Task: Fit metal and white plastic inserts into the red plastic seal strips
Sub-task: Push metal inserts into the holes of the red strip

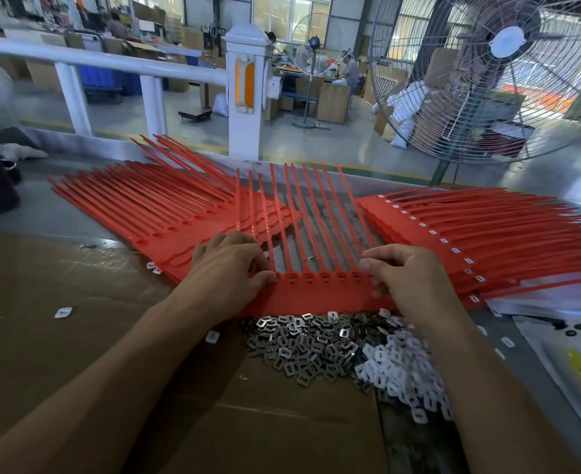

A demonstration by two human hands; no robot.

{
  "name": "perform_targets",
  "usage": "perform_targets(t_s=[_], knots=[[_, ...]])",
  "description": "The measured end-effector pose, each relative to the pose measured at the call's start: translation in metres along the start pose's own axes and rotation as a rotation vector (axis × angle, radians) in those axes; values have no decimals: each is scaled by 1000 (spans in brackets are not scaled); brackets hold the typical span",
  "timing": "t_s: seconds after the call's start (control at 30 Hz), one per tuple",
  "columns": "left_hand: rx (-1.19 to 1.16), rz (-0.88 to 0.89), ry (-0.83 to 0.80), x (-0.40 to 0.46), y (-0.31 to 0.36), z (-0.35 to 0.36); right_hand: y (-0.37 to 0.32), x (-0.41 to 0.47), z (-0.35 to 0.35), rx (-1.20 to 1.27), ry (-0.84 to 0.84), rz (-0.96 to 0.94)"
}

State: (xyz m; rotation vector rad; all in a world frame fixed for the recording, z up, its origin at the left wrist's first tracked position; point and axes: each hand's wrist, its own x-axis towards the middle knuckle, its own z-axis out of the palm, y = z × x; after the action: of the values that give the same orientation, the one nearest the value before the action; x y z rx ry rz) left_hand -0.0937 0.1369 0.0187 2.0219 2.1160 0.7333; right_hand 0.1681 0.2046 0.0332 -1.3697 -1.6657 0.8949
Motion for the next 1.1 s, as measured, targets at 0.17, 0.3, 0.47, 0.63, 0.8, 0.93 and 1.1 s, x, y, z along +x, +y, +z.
perform_targets(t_s=[0.17,0.3,0.47,0.63,0.8,0.93,1.1], knots=[[-4,5,17,0,-1,1,8,7,-8,-19,117,9],[-3,7,16,0,-1,1,13,12,-14,-29,199,22],[-5,-2,11,0,-2,1,15,14,-13,-164,167,44],[-13,-3,13,0,-2,1,14,17,-13,-299,146,45],[-19,-1,8,0,-2,0,13,18,-14,-378,142,44],[-19,-3,4,0,-1,-2,13,19,-14,-434,107,49],[-14,1,5,0,-2,-1,11,23,-13,-532,68,45]])
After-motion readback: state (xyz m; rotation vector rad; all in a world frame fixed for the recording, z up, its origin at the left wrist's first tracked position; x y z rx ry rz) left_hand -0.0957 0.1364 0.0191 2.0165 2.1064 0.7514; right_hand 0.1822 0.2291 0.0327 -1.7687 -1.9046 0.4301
